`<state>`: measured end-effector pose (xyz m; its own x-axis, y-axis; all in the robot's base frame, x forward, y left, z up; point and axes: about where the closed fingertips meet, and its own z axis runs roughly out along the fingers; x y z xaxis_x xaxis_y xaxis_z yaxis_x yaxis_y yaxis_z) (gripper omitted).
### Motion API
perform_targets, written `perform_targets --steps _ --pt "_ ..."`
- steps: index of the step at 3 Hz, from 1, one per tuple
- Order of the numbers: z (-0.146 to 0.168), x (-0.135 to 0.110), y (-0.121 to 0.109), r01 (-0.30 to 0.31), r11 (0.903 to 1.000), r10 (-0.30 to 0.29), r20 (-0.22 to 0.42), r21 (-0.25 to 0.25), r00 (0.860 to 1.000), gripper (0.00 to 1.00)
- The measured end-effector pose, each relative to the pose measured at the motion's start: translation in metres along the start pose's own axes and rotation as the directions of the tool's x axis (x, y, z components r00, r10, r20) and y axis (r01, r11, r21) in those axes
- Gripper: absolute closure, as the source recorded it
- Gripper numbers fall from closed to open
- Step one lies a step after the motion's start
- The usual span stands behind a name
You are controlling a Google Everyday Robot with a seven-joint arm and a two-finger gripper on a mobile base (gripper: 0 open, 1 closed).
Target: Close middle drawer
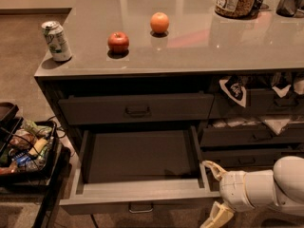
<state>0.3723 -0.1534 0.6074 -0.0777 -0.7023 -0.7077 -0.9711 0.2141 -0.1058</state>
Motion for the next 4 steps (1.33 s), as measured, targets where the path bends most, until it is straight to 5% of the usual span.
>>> perform_targets --steps 2,4 --pt "0.023 0.018 0.007 -0.011 0.9991 0.013 0.043 -0.041 0.999 0.00" --pt "0.131 0.100 0.067 -0.145 0.9819 0.163 0.154 -0.122 0.974 0.00"
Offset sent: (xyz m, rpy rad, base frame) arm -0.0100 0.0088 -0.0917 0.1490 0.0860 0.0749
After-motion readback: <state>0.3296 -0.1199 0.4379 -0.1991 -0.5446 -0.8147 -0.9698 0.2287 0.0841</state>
